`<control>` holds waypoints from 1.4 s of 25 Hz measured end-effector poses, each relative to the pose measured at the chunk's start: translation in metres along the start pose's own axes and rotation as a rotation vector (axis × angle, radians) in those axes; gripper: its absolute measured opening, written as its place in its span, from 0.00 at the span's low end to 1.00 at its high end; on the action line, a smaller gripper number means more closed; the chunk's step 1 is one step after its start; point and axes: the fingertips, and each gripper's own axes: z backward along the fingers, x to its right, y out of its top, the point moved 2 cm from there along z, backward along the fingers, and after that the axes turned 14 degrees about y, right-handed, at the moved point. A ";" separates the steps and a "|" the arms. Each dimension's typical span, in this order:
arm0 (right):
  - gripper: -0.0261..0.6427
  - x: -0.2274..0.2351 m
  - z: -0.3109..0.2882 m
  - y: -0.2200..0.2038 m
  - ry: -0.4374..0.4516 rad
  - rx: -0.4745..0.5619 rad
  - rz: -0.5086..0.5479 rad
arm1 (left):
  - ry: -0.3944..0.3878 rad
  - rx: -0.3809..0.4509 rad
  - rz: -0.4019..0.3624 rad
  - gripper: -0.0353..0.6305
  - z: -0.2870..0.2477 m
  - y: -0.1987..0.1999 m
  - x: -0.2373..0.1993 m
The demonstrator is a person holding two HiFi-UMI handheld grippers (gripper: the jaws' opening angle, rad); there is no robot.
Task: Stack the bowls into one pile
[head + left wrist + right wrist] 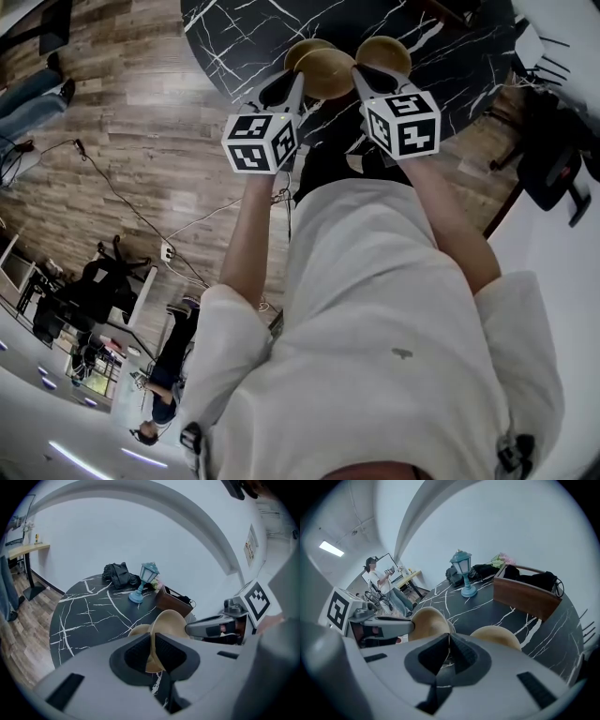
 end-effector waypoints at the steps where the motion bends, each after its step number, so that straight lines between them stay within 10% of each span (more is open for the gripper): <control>1: 0.06 -0.001 -0.003 0.001 -0.003 -0.001 -0.002 | -0.002 -0.003 0.001 0.11 -0.001 0.000 -0.003; 35: 0.08 0.005 -0.039 -0.009 -0.078 -0.046 -0.030 | 0.002 -0.122 -0.108 0.11 -0.024 -0.028 -0.024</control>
